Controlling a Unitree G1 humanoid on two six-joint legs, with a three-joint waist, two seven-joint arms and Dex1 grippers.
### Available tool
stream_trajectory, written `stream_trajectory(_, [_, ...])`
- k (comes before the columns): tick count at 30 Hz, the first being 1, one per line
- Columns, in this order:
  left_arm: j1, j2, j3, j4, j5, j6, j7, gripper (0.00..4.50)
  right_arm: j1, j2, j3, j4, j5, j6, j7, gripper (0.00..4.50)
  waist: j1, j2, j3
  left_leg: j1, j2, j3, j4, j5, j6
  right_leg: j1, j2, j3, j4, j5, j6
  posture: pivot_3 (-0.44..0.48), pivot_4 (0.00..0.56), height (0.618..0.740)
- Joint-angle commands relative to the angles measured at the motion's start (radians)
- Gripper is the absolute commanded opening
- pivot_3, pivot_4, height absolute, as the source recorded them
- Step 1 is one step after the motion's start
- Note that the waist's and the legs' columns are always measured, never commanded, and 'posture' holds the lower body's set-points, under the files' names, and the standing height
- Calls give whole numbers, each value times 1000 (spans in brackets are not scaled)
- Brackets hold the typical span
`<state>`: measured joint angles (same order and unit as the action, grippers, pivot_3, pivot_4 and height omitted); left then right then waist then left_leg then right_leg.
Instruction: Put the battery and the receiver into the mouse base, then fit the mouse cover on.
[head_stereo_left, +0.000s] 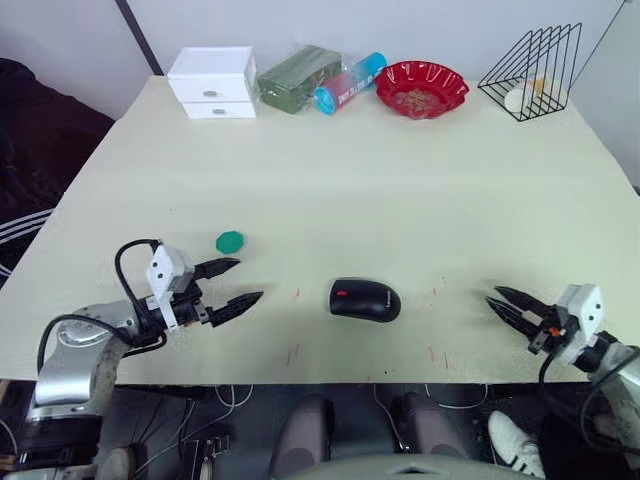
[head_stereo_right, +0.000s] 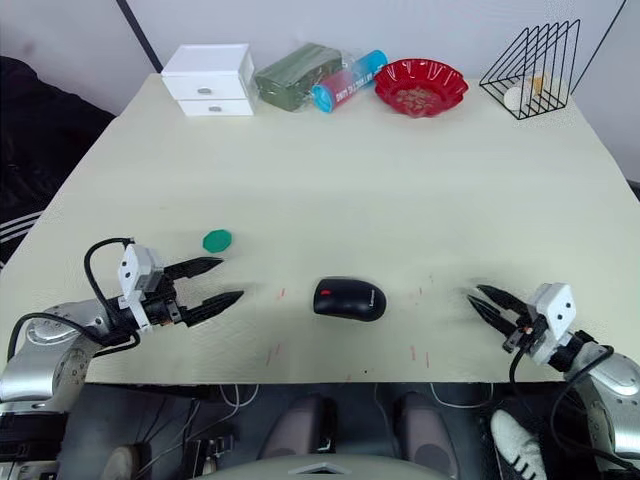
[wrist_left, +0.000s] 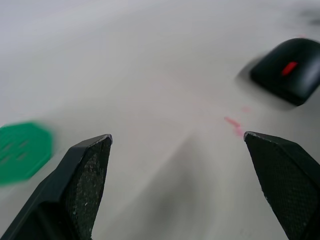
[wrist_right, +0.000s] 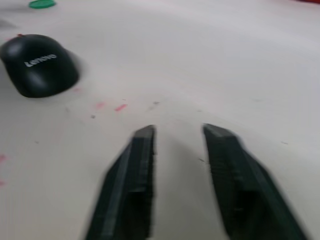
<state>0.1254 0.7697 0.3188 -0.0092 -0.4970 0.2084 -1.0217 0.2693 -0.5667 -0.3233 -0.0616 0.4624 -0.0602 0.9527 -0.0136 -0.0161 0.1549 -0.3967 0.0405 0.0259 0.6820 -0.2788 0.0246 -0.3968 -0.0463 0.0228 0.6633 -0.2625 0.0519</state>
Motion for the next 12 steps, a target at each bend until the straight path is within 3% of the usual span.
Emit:
stream_trajectory(1, [74, -7, 86, -23, 6, -25, 28, 4500, 5, -29, -86, 47, 30, -44, 23, 3117, 2, 0, 0, 0, 0, 0, 0, 0, 0, 0, 0, 0, 0, 0, 0, 0, 150, 740])
stream_trajectory(4, [135, -19, 117, -23, 11, -39, 37, 4500, 10, -41, -107, 95, 38, -59, 53, 4423, 2, 0, 0, 0, 1, 1, 0, 0, 0, 0, -2, 0, 0, 0, 0, 0, 150, 740])
stream_trajectory(12, [154, -20, 119, -11, 50, -93, 51, 4500, 12, -43, -125, 162, 50, -68, 99, 4485, 4, 0, 0, 1, 0, 1, 0, 0, 0, 1, -2, 0, 0, 0, 0, 0, 150, 740])
